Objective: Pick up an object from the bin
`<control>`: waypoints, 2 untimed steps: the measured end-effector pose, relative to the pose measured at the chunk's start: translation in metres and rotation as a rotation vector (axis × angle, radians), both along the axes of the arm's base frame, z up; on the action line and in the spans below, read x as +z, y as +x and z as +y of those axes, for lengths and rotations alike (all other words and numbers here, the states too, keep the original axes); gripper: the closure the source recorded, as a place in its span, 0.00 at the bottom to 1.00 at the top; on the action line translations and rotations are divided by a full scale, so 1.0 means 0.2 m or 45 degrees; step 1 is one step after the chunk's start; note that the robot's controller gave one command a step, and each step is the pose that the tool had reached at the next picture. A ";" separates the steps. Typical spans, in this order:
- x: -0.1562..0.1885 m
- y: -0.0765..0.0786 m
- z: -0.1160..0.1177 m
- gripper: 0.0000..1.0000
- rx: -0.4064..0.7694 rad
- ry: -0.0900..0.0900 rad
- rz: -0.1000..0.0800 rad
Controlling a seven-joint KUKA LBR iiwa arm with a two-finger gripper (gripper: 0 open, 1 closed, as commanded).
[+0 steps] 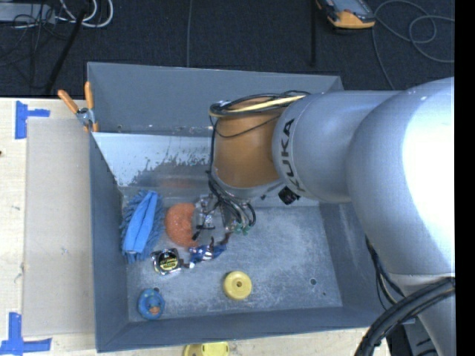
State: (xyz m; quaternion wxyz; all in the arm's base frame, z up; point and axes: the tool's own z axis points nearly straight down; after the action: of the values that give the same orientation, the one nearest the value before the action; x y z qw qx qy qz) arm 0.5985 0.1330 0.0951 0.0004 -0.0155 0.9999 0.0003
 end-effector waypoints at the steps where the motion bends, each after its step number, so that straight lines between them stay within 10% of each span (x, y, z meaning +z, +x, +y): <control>1: 0.00 0.00 0.00 0.00 0.000 0.000 0.000; 2: 0.00 0.00 0.00 0.00 0.000 0.000 0.000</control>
Offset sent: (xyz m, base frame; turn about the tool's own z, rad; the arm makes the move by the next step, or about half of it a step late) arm 0.0000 0.0000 0.0000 0.0000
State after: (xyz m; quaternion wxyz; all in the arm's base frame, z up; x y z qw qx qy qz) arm 0.5985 0.1330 0.0950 0.0003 -0.0155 0.9999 0.0003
